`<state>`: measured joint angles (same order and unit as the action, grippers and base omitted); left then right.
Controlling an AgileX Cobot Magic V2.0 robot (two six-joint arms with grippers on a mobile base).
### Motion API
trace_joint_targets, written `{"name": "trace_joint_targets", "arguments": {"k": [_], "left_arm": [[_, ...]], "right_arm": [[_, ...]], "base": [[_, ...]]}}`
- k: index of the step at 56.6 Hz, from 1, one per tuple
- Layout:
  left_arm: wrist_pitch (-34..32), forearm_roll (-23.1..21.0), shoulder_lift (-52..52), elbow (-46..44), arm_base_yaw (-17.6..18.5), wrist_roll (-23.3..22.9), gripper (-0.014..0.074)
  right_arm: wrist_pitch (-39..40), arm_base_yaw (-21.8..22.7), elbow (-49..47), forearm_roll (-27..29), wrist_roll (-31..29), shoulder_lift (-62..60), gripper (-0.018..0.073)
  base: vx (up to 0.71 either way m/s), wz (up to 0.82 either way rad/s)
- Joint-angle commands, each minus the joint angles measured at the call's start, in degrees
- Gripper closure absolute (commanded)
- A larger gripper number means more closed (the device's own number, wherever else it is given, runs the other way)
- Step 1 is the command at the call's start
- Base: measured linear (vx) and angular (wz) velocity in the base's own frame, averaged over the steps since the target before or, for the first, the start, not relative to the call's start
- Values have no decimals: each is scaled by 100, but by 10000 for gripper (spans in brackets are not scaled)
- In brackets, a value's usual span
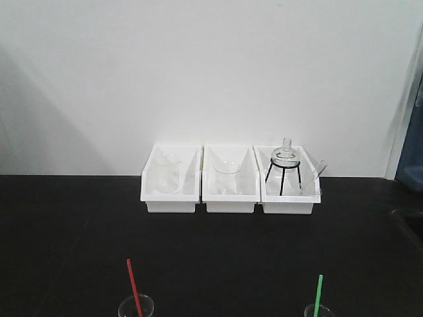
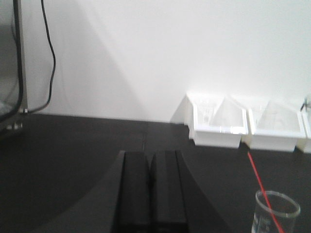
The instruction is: Sort red and green spoons into left cabinet
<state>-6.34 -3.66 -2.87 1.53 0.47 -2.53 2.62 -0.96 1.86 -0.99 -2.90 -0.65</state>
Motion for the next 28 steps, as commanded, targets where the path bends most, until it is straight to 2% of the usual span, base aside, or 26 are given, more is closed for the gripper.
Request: {"name": "trace_joint_targets", "arguments": {"k": [1,6,10,19,23,28], "left_arm": [[-938,-45,-64,-105,9,-52,603],[-1058,-32,-64,-315,9,-52,603],[-706,92,-67,-649,15,-46,603],[587,947,-356,-1606,15,-26,603],[805,1172,-594,-1913,15,-33,603],[767,1152,-948,-2082,15,-68,603]], "right_arm": [[966,29,46,-54,-30,-76,566],[1361,29,-29,-2,133,-76,566],[1272,29,-257,15,342,-76,566],[-28,29,-1135,-186,253,96,564],[-654,29,-1451,-263,164,304,562],[-1149,29,-1750,-378,157,663,561]], "base": [[0,0],[0,0],[0,0],[0,0],[0,0],[0,0]]}}
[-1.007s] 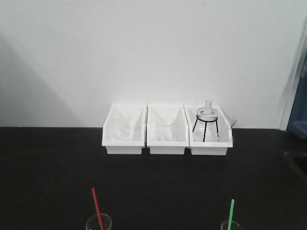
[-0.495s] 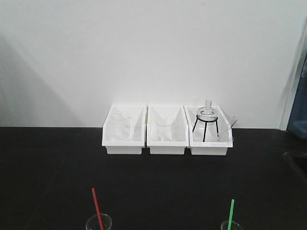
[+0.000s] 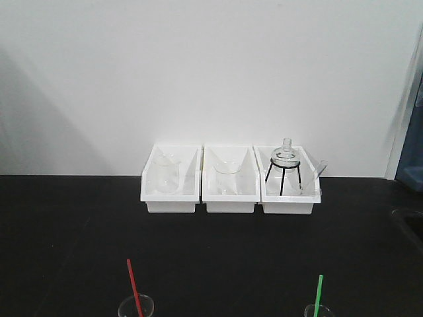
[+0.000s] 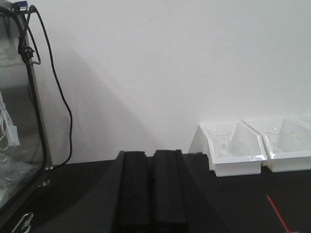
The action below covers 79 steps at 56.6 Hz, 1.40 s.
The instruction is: Sort red and green spoons into left cabinet
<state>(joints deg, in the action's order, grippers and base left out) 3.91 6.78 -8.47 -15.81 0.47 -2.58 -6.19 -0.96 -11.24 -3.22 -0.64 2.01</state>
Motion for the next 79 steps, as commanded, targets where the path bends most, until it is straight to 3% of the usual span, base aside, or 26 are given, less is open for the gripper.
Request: {"name": "trace_joint_targets", "arguments": {"k": [1,14,25,35,41,51,65,72,79], "left_arm": [[-312,108,-438,-348,15,-81,603],[-255,64,-1025,-320,15,-88,593],[-169,-452,-1265,-320,19,-88,533],[-133,-1127,-1441,-320,19,-88,391],[-126,-1674,-1524,-320,19,-88,261],[-36,-2433,-1692,-320,19,-69,121],[105,-2513,-2058,-320,19,-69,93],[153,-2960,-2357,-320,27,-27,93],[-64,-3252,-2781,-331,215,400,93]], "right_arm": [[-326,29,-474,-155,-69,458,561],[-501,29,-594,-132,-42,1248,550],[-441,29,-594,-120,147,1783,514],[-184,29,-594,-115,156,2213,453],[87,29,-594,-115,156,2459,400],[510,29,-594,-115,156,2883,281],[1227,29,-594,-79,504,3629,142],[1694,29,-594,-275,442,4092,134],[2263,29,-594,-394,429,4518,134]], "base": [[0,0],[0,0],[0,0],[0,0],[0,0],[0,0],[0,0],[0,0],[0,0]]}}
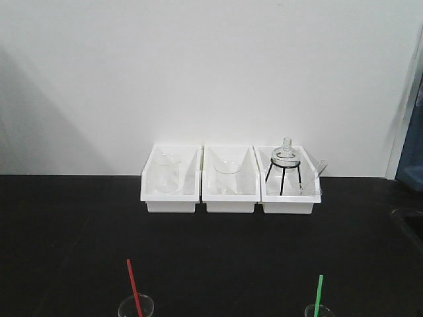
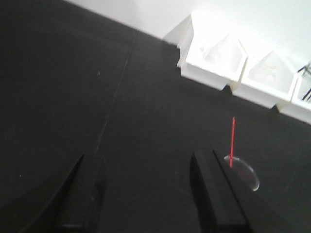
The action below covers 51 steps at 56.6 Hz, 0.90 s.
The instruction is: Sort red and green spoons into left cabinet
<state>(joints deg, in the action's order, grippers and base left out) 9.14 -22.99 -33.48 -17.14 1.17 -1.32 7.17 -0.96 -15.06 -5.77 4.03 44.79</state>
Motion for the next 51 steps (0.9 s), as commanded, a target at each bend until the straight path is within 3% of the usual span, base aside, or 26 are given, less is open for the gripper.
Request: {"name": "trace_joint_targets", "arguments": {"k": [1,6,26,31,39,51], "left_arm": [[-651,-295,-334,-199,183,355,93],[-1138,-379,-689,-207,431,566,93],[-2852,-359,-2457,-769,1696,542,93],[-3221,-226,-3043,-1128,1851,542,93],[-3272,125,-3974,-1774,2036,467,93],[-3504,583,-5227,-2650,2176,-110,93]], "right_arm": [[969,29,-213,-139,-33,295,134],[1124,29,-213,-139,49,596,134],[1712,29,-213,-139,74,1424,134],[1774,29,-213,-139,74,1499,134],[1774,29,-213,-139,74,1523,134],[1774,29,-213,-139,74,1523,134]], "base": [[0,0],[0,0],[0,0],[0,0],[0,0],[0,0]]}}
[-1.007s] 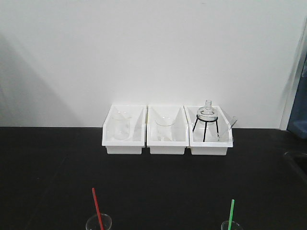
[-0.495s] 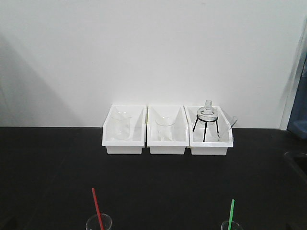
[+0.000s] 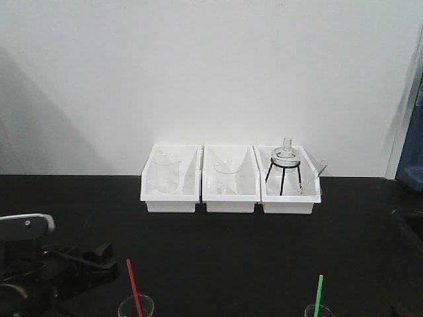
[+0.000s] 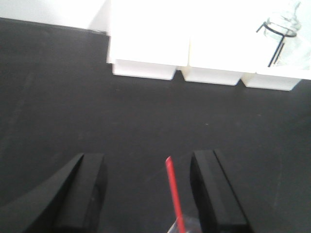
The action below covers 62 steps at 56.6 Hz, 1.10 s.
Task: Sort red and green spoons into left cabinet
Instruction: 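Close the left gripper on the red spoon and the right on the green spoon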
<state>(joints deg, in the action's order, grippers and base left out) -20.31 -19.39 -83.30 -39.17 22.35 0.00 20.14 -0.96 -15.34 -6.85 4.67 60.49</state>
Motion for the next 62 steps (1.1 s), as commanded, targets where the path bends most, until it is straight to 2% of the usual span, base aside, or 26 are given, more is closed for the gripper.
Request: {"name": "trace_joint_targets", "arguments": {"k": [1,18,28,42,52,56,62], "left_arm": [[-559,268,-322,-528,58,-316,93],[-608,1137,-1421,-1307,58,-1325,93],[-753,1427,-1766,-1428,58,-1658,93],[-787,1422,-1981,-1433,58,-1699,93],[-800,1422,-2001,-1433,58,-1699,107],[-794,1422,-2022,-1433,58,-1699,139],[-794,1422,-2042,-1433,58,-1699,226]], "right_arm": [[478,29,-185,-31,9,-47,134],[478,29,-185,-31,9,-35,134],[478,29,-185,-31,9,-35,134],[579,29,-185,-31,28,149,134],[1057,29,-351,-94,642,825,134],[1157,29,-590,-305,872,1163,134],[1366,29,-997,-957,1079,1662,134]], "base": [[0,0],[0,0],[0,0],[0,0],[0,0],[0,0],[0,0]]}}
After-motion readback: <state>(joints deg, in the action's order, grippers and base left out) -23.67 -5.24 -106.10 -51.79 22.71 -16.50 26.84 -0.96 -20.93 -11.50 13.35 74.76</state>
